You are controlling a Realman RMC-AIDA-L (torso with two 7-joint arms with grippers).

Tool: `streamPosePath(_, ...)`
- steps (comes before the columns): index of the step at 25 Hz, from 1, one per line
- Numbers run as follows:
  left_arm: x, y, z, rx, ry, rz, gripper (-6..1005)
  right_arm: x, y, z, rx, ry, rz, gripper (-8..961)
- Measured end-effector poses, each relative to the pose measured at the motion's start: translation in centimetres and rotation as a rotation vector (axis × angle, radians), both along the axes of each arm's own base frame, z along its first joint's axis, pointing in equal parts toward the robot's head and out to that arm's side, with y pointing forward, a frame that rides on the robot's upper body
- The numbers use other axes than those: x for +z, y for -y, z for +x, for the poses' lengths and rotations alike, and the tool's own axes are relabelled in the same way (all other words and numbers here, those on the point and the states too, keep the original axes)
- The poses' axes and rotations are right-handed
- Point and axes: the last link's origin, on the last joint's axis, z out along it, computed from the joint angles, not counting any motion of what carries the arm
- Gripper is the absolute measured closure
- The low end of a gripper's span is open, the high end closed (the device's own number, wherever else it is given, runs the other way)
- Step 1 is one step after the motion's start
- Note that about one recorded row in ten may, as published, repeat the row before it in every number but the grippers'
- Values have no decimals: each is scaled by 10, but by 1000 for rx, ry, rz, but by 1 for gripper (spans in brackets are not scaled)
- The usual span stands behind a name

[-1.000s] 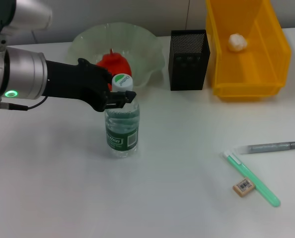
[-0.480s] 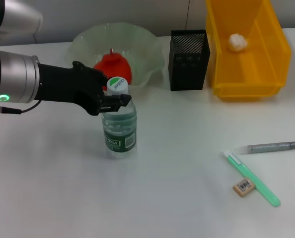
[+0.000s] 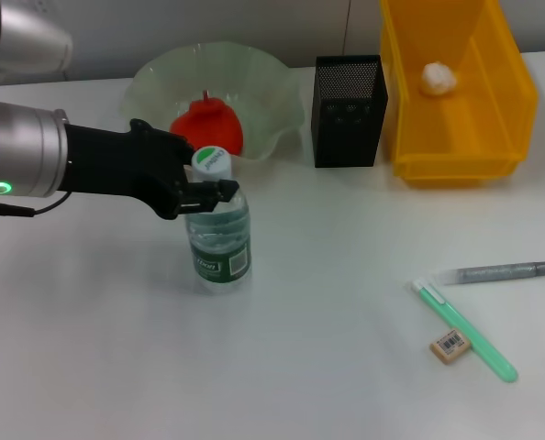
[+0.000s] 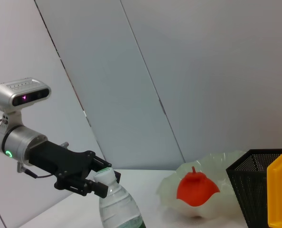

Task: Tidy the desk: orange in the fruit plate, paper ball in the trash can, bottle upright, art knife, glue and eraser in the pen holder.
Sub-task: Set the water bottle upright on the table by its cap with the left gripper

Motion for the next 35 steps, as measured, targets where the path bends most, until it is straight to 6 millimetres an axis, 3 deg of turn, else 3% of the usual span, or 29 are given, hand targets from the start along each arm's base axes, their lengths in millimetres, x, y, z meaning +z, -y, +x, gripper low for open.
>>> streamPosePath(28,3,-1,-5,48,24,8,554,0,1,1,-15,-9,-17,609)
streamPosePath(35,4,-2,-3,52,29,8,373,0,2,1,-16,-10,-16,617)
